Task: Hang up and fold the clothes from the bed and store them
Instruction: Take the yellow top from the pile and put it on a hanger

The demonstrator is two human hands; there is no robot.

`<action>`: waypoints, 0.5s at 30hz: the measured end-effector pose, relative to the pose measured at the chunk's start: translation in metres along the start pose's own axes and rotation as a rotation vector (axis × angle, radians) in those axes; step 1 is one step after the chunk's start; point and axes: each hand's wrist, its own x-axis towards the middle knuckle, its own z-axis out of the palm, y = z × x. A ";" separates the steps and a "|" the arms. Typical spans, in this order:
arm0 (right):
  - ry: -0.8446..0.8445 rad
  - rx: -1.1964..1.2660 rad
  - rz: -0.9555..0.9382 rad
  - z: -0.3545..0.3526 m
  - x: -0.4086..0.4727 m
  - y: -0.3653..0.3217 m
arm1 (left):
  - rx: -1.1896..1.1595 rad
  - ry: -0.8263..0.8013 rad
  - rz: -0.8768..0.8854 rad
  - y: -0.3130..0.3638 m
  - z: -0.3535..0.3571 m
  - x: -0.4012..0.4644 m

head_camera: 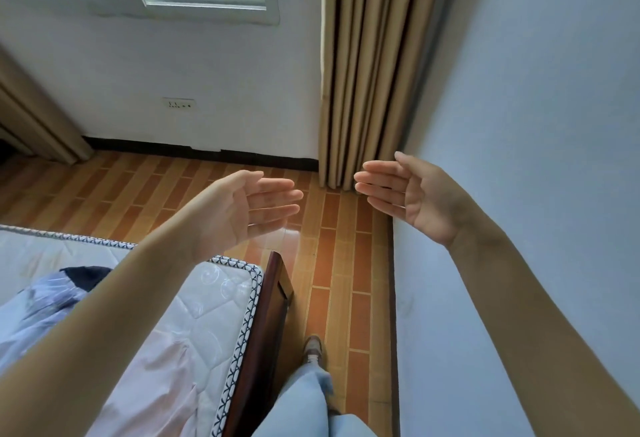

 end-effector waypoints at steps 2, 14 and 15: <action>-0.012 -0.024 0.015 -0.002 0.024 -0.005 | -0.008 0.009 -0.005 0.013 -0.008 0.024; 0.020 -0.163 -0.003 0.001 0.199 -0.113 | -0.084 0.027 0.081 0.141 -0.090 0.159; 0.008 -0.166 -0.005 0.005 0.214 -0.121 | -0.074 0.030 0.085 0.151 -0.095 0.167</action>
